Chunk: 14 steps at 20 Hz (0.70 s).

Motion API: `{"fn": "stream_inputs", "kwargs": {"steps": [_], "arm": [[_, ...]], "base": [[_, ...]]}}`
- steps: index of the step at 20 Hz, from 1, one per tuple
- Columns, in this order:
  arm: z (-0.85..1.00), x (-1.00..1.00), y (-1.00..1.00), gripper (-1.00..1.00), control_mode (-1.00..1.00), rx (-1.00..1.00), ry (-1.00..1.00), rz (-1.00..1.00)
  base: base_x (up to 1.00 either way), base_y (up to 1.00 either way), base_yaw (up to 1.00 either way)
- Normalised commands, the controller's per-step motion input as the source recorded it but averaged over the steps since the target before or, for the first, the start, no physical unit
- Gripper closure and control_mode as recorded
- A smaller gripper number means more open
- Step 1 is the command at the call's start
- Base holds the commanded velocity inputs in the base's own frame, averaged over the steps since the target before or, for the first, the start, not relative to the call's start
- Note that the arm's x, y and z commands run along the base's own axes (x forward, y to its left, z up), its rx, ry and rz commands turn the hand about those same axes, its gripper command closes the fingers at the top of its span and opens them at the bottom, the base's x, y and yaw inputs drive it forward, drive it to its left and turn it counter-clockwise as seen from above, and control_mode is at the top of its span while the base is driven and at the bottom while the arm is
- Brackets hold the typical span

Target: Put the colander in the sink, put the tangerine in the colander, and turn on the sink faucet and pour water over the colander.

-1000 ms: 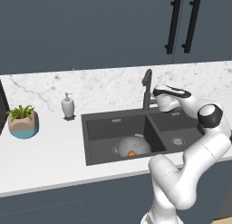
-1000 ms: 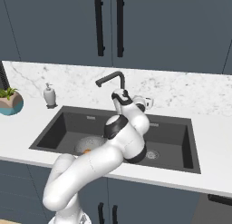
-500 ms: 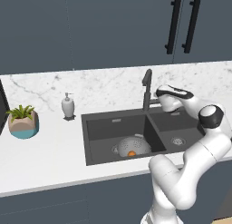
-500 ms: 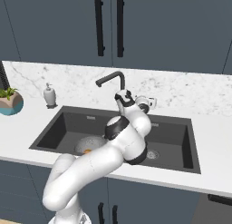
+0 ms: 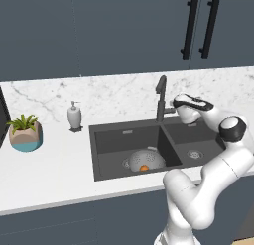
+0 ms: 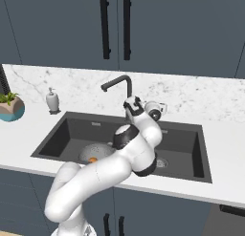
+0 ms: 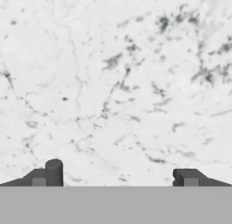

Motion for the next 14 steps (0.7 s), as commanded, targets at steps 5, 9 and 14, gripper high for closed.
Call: {"fn": "stream_inputs", "kwargs": {"steps": [5, 9, 14], "arm": [[-0.06, 0.00, -0.76, -1.00, -1.00, 0.02, -0.01, 0.00], [-0.08, 0.00, -0.78, -1.00, -1.00, 0.02, -0.02, 0.00], [-0.11, 0.00, -0.78, -1.00, -1.00, 0.02, -0.02, 0.00]], "base": [[0.00, 0.00, 0.00], [0.00, 0.00, 0.00], [0.00, 0.00, 0.00]]}}
